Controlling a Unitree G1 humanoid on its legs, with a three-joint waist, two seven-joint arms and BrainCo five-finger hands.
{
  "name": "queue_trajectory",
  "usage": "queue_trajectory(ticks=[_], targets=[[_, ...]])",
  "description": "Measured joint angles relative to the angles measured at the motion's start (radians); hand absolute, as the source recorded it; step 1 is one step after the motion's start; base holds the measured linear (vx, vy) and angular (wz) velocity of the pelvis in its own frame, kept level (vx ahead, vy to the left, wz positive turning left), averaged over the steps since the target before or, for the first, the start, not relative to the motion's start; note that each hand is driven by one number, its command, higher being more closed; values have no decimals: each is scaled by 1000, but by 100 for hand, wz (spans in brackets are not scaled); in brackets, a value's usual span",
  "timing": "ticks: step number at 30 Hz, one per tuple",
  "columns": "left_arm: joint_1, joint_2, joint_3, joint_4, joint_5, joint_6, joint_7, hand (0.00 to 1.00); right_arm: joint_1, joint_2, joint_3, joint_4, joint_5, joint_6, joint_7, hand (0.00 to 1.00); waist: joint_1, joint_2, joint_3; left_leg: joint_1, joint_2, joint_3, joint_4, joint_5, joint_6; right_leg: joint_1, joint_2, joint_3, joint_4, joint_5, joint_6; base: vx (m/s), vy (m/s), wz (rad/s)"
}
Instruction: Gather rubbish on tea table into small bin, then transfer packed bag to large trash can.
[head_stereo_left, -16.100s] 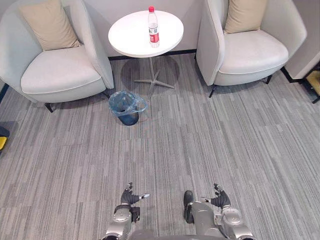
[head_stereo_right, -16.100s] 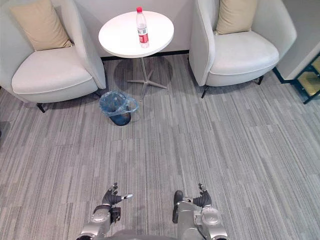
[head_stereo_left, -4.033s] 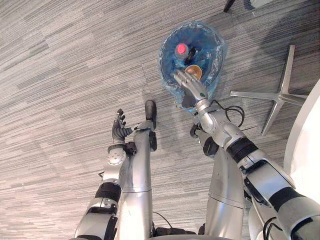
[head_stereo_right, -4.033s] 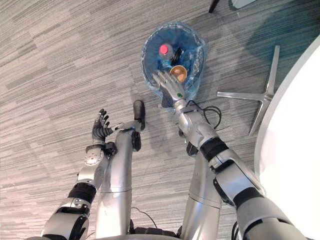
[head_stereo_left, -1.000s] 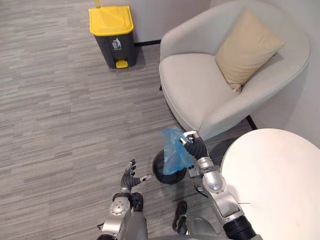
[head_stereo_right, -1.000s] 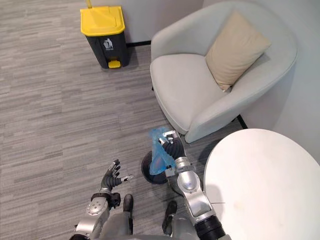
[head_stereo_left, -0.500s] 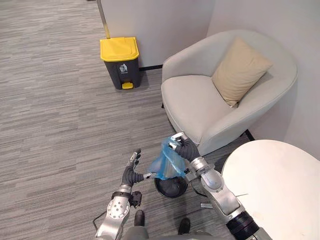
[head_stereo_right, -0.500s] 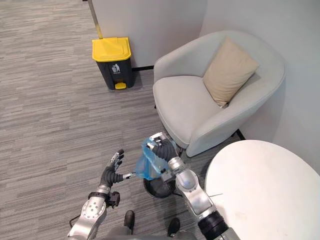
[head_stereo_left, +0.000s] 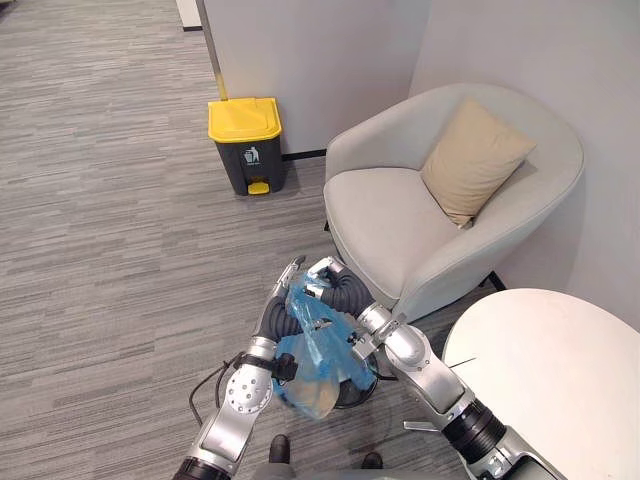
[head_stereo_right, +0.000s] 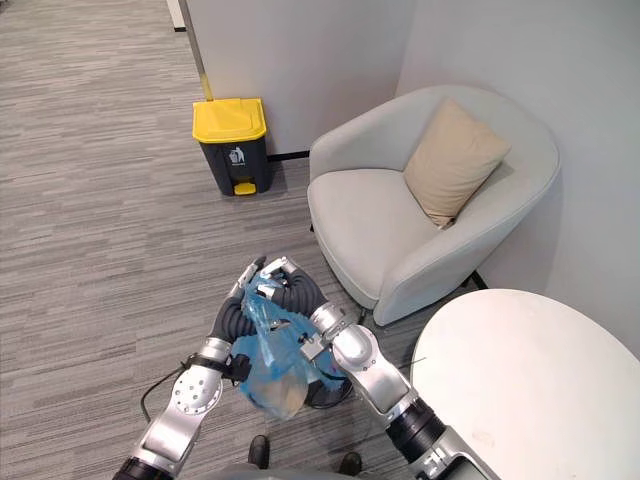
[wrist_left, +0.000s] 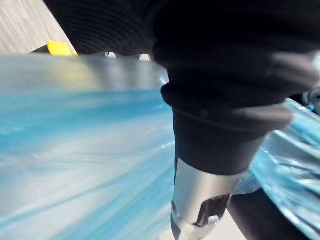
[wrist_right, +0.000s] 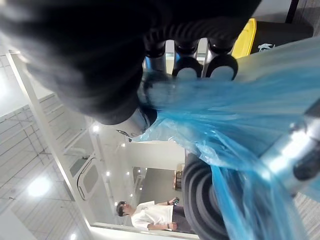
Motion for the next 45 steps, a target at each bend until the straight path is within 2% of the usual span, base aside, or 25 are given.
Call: queue_trajectory(ticks=[10, 15, 31, 45], targets=[[-18, -29, -16, 8, 22, 13, 1, 0, -22, 3, 1, -8, 98, 0, 25, 100, 1, 0, -8, 17, 1, 19, -1, 0, 0, 17, 5, 20, -29, 20, 0, -15, 7, -6], [-18, -40, -17, 67, 38, 20, -3, 0, -53, 15, 3, -19, 134, 0, 34, 100, 1, -3, -15, 17, 0, 33, -1, 0, 0, 16, 5, 34, -42, 33, 1, -10, 19, -8], [0, -45, -17, 201, 37, 20, -32, 0, -88, 14, -9, -60, 132, 0, 15, 100, 2, -4, -32, 14, 8, 36, -1, -1, -1, 15, 15, 44, -52, 41, -1, 1, 2, -1], [14, -35, -25, 203, 59, 20, -68, 0, -97, 33, -33, -60, 134, 1, 22, 100, 2, -6, -31, 13, 7, 37, -1, -1, -1, 13, 15, 46, -51, 41, -1, 0, 0, 0]])
